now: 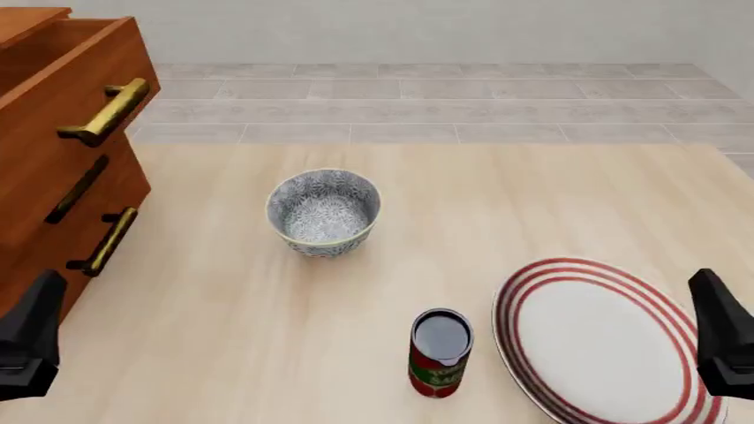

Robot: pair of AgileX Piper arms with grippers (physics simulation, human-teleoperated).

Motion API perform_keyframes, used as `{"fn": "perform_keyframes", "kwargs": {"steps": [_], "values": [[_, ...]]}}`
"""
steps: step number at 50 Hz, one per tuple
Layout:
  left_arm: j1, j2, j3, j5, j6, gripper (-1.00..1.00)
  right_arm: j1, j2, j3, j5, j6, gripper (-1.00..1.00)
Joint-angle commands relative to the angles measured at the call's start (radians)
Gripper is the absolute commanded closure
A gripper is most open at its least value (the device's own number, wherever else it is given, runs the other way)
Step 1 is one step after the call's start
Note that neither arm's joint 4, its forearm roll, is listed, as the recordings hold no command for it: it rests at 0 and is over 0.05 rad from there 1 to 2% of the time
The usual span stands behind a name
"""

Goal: Put the bowl on the plate.

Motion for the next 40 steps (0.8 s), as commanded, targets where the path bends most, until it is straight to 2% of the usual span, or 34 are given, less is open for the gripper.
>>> {"fn": "perform_keyframes", "kwargs": {"steps": [1,15,16,22,23,27,31,39,40], "values": [[0.0,0.005,-0.003,-0.001,0.0,-1.0,0.003,0.011,0.0,-0.003,0.006,-1.0],[0.0,0.005,-0.003,-0.001,0.0,-1.0,0.012,0.113,0.0,-0.074,0.015,-1.0],[0.0,0.005,-0.003,-0.001,0.0,-1.0,0.026,0.137,-0.001,-0.089,0.001,-1.0],[0.0,0.005,-0.003,-0.001,0.0,-1.0,0.034,0.254,-0.019,-0.169,0.006,-1.0],[0.0,0.005,-0.003,-0.001,0.0,-1.0,0.052,0.294,-0.033,-0.188,-0.014,-1.0],[0.0,0.005,-0.003,-0.001,0.0,-1.0,0.077,0.383,-0.08,-0.239,-0.013,-1.0],[0.0,0.005,-0.003,-0.001,0.0,-1.0,0.113,0.516,-0.139,-0.309,-0.053,-1.0],[0.0,0.005,-0.003,-0.001,0.0,-1.0,0.152,0.674,-0.238,-0.368,-0.041,-1.0],[0.0,0.005,-0.003,-0.001,0.0,-1.0,0.17,0.706,-0.251,-0.379,-0.066,-1.0]]}}
